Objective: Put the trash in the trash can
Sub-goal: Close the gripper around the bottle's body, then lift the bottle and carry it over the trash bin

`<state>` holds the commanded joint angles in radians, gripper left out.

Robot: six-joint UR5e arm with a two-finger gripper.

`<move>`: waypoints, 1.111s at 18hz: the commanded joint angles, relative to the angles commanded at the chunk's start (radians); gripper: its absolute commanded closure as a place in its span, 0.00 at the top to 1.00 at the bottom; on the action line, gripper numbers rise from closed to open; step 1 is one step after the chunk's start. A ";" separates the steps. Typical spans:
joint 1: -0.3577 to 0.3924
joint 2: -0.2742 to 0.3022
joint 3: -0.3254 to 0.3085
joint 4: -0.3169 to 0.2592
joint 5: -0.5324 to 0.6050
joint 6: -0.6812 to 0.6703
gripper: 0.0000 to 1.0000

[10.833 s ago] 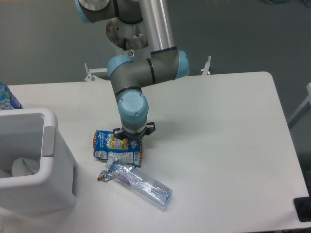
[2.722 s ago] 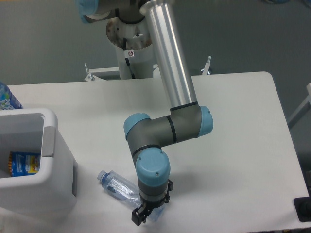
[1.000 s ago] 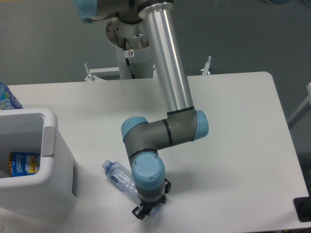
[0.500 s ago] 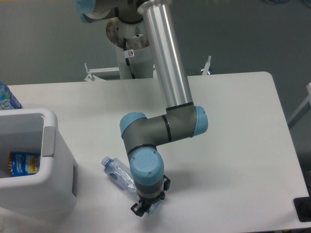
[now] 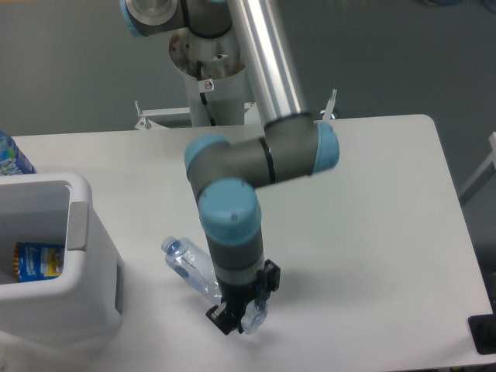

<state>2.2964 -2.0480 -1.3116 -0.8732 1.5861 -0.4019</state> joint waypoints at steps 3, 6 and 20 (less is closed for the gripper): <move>-0.003 0.061 0.002 0.097 0.000 0.020 0.57; -0.012 0.106 0.011 0.186 -0.002 0.043 0.57; -0.113 0.195 0.047 0.200 -0.005 0.045 0.57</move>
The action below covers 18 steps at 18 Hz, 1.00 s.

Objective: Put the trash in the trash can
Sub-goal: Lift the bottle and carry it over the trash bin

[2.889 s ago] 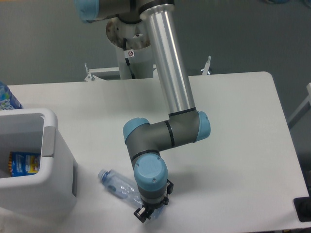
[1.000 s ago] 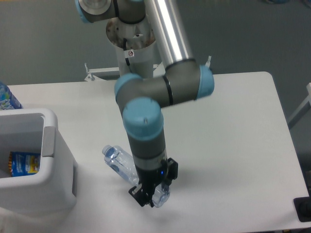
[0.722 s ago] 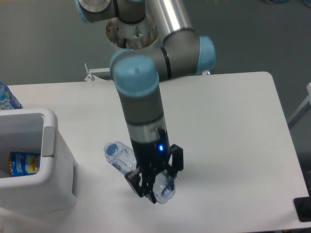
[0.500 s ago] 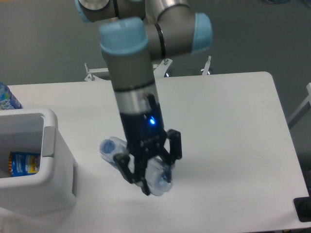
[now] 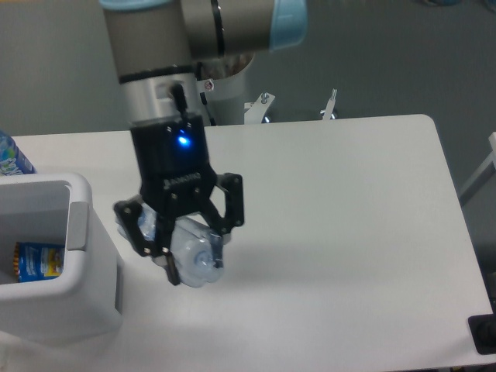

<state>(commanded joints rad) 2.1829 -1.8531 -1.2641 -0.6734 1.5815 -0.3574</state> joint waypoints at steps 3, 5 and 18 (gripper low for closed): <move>-0.006 0.000 0.023 0.002 0.002 0.002 0.57; -0.009 0.000 0.029 0.002 0.000 0.003 0.57; -0.215 -0.072 0.015 0.000 0.000 0.003 0.57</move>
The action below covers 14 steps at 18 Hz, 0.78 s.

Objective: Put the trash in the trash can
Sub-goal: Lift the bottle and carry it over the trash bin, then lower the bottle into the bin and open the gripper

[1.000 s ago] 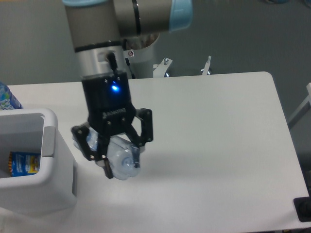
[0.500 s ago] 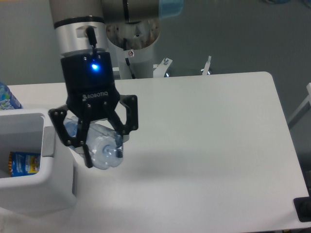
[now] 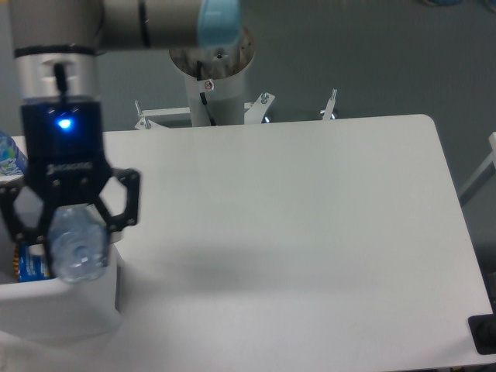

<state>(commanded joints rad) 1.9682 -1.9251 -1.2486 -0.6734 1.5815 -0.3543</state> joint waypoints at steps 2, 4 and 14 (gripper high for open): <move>-0.023 -0.015 0.002 0.000 0.000 0.000 0.57; -0.034 -0.023 -0.002 0.000 0.002 0.000 0.57; -0.048 -0.025 -0.048 -0.005 0.005 0.101 1.00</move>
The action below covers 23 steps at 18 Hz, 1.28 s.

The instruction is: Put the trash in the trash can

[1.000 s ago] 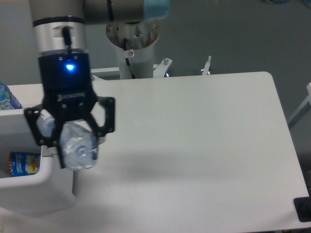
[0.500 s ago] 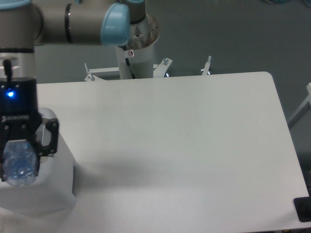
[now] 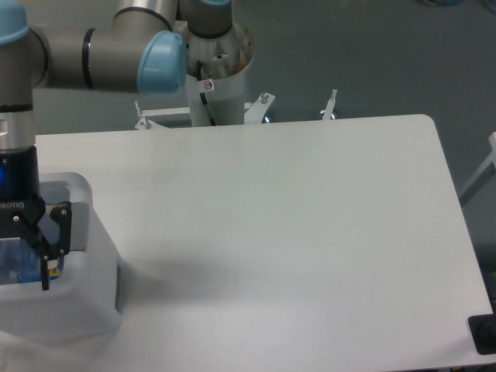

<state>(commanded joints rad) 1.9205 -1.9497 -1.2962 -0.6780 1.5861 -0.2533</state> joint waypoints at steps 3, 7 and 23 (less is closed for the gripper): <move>0.002 0.018 -0.011 -0.005 0.003 0.011 1.00; 0.038 0.046 -0.060 -0.011 0.157 0.167 1.00; 0.354 0.245 -0.113 -0.540 0.204 0.777 1.00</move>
<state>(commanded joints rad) 2.2746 -1.7045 -1.4097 -1.2176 1.7902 0.5240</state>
